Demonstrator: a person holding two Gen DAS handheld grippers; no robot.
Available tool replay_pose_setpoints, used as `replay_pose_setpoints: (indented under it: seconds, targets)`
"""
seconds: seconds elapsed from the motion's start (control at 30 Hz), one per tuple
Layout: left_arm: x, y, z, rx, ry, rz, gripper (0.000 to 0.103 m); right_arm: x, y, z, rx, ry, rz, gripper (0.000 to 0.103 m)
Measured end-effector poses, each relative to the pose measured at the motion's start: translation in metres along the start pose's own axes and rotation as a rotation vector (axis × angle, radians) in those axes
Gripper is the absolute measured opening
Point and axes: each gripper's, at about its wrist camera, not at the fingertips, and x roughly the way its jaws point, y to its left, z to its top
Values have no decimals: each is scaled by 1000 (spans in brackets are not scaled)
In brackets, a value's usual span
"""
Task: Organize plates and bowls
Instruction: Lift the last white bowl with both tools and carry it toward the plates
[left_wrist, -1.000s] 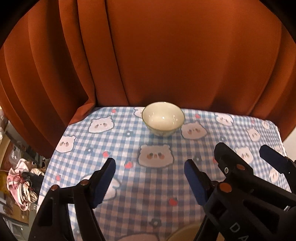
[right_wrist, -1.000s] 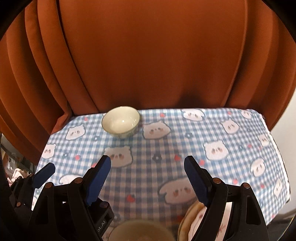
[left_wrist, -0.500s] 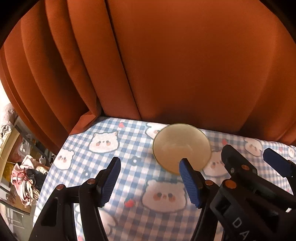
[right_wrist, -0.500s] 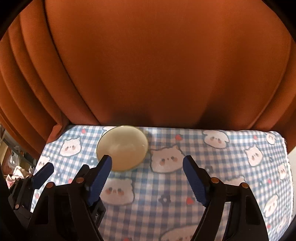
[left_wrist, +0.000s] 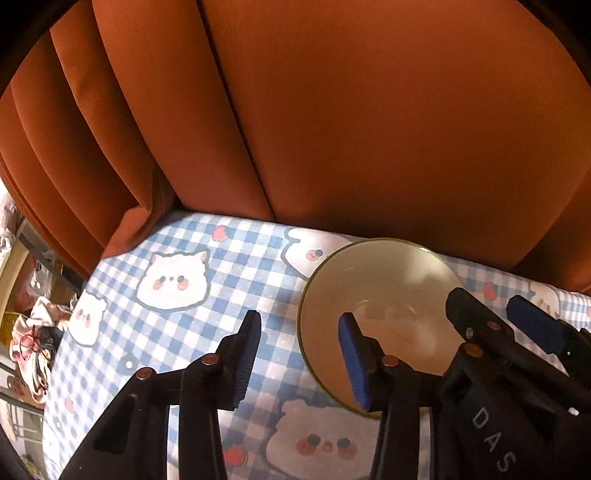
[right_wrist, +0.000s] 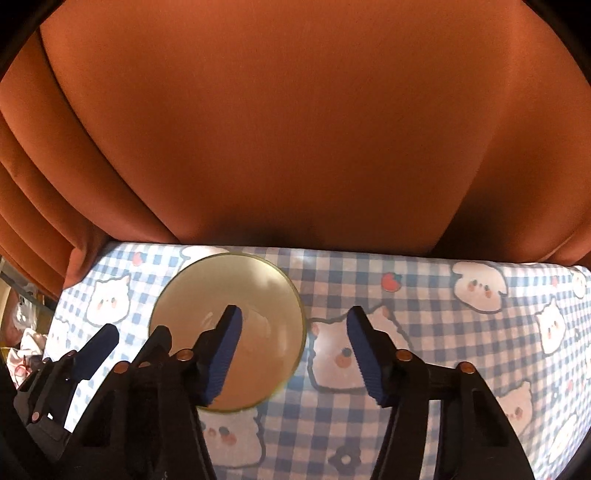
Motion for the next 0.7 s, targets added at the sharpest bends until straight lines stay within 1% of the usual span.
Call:
replay_pose_setpoints:
  seconds: [0.1,0.13,0.17,0.2,0.27,0.3,0.37,0.53,0.6,0.7]
  targets:
    - [12,-1,-2,0,11,-7,40,13,0,1,-1,18,12,51]
    - [16,-2,-2,12,-16,-1,38,17,-1,1,2,22,17,47]
    - [19,-2,-2,15,-17,2,36,20,-2,1,3,27,20,42]
    - [23,-2,-2,12,-11,1,35,25,-2,1,0,36,26,39]
    - [29,-2,-3,9,-6,-1,32,31,-2,2,-7,44,30,28]
    - [32,-3,-3,10,-4,-3,31,34,-1,2,-15,43,18,27]
    - [36,-6,-2,17,-3,-14,29,36,-1,3,-26,30,-3,18]
    - [41,-9,0,18,16,-39,27,43,-5,6,-23,31,13,17]
    - [42,-10,0,16,20,-43,23,43,-6,7,-26,27,14,17]
    - [41,-12,0,18,27,-44,23,45,-8,8,-20,34,23,17]
